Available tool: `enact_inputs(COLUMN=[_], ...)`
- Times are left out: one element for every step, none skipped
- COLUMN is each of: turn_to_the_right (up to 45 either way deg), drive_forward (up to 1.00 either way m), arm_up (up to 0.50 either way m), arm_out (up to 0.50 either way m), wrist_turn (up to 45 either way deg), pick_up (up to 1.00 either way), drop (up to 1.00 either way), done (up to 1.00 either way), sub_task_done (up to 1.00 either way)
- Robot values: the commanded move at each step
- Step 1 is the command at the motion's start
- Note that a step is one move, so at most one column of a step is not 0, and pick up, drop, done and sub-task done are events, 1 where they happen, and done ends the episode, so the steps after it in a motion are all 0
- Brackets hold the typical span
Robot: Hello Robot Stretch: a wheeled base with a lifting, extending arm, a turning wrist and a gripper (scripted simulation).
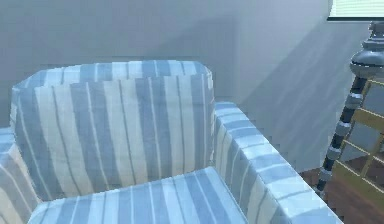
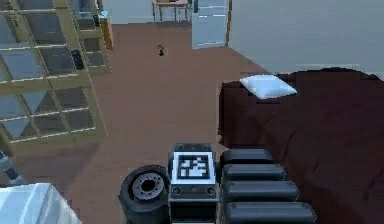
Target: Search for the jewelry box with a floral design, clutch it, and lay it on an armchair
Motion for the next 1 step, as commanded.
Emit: enact_inputs(turn_to_the_right=[-18.0], drive_forward=[0.0], arm_up=[0.0], arm_out=[0.0], wrist_turn=[0.0], pick_up=[0.0], drop=[0.0], done=[0.0], sub_task_done=[0.0])
